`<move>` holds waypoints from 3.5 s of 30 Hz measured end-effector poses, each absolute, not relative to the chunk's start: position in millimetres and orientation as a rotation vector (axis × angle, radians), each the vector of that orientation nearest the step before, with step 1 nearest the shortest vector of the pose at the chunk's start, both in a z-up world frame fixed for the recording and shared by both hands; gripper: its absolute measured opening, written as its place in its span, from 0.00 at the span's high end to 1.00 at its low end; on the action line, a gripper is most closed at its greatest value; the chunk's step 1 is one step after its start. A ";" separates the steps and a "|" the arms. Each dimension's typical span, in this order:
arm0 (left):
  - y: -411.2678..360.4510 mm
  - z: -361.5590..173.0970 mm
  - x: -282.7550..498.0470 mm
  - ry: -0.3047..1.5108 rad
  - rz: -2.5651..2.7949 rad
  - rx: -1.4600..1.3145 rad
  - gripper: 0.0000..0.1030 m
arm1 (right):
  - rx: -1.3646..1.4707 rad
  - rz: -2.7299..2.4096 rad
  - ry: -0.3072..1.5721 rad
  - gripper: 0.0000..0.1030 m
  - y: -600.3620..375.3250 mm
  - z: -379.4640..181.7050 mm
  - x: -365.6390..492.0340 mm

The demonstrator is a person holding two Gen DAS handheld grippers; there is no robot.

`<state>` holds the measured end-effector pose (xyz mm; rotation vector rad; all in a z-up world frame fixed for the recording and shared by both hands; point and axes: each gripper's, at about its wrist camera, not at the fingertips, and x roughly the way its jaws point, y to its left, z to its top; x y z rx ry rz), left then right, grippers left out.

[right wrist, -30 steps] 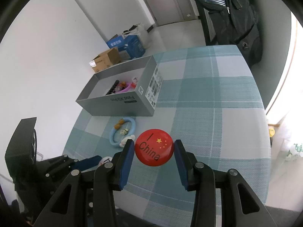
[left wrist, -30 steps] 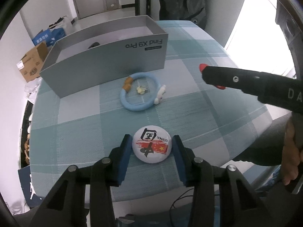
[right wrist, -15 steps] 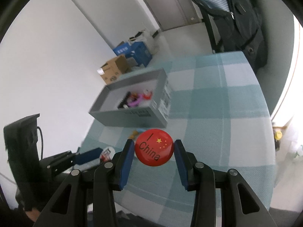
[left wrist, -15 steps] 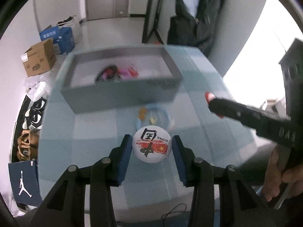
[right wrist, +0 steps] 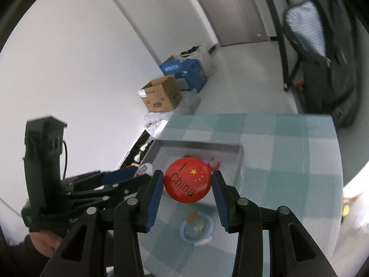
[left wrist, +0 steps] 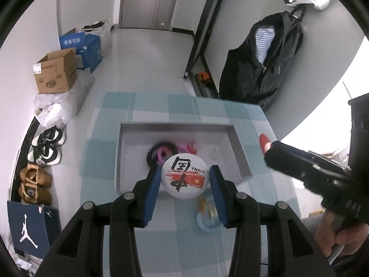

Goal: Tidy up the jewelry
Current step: 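Carry both badges into the grey box and open both tools, then lower the left tool onto the blue ring and close it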

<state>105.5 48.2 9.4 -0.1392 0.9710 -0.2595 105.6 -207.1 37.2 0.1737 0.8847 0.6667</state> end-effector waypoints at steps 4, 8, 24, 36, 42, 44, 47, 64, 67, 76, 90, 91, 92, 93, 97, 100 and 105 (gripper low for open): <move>54.2 5.4 126.4 0.991 -0.282 -0.167 0.64 | 0.146 0.676 0.916 0.60 -192.4 31.9 131.5; 59.2 -6.7 143.4 1.026 -0.293 -0.193 0.64 | 0.109 0.686 0.936 0.60 -183.1 24.1 150.7; 56.9 -23.8 161.1 1.115 -0.286 -0.192 0.64 | 0.109 0.710 1.057 0.60 -175.3 -3.4 176.7; 56.8 -21.0 154.3 1.072 -0.293 -0.194 0.63 | 0.128 0.687 1.055 0.58 -179.8 -4.5 175.8; 57.4 -12.7 146.8 1.030 -0.314 -0.188 0.52 | 0.163 0.684 1.035 0.46 -188.3 3.2 175.0; 58.0 -9.0 143.7 1.006 -0.307 -0.180 0.39 | 0.171 0.690 1.017 0.46 -191.1 7.9 173.4; 61.2 -7.2 139.5 0.984 -0.292 -0.179 0.39 | 0.180 0.678 0.986 0.43 -196.9 14.5 170.4; 43.4 -2.6 88.2 0.935 -0.389 -0.138 0.39 | 0.251 0.599 0.911 0.24 -236.2 25.9 127.2; 29.7 -10.0 78.5 0.968 -0.432 -0.078 0.39 | 0.249 0.580 0.902 0.24 -243.6 26.5 118.8; -4.9 -49.6 71.4 1.111 -0.478 0.020 0.39 | 0.282 0.547 0.915 0.23 -262.0 19.4 98.2; -18.7 -66.7 71.6 1.096 -0.383 0.217 0.41 | 0.326 0.487 0.950 0.22 -282.0 -1.9 70.8; -19.0 -66.4 70.5 1.097 -0.395 0.210 0.48 | 0.328 0.480 0.962 0.22 -281.8 -4.9 70.1; -19.5 -65.7 70.3 1.099 -0.400 0.204 0.48 | 0.328 0.474 0.970 0.22 -281.7 -7.6 69.9; -19.6 -65.3 69.8 1.100 -0.399 0.205 0.48 | 0.327 0.470 0.979 0.22 -281.4 -10.1 69.8; -20.2 -62.3 64.8 1.080 -0.410 0.220 0.49 | 0.306 0.463 0.975 0.22 -278.1 -12.1 70.1; -18.8 -55.7 57.7 1.055 -0.426 0.216 0.49 | 0.308 0.445 0.971 0.22 -278.7 -12.8 70.7; -16.6 -47.1 54.1 1.019 -0.454 0.192 0.49 | 0.319 0.408 0.985 0.22 -283.0 -17.9 73.9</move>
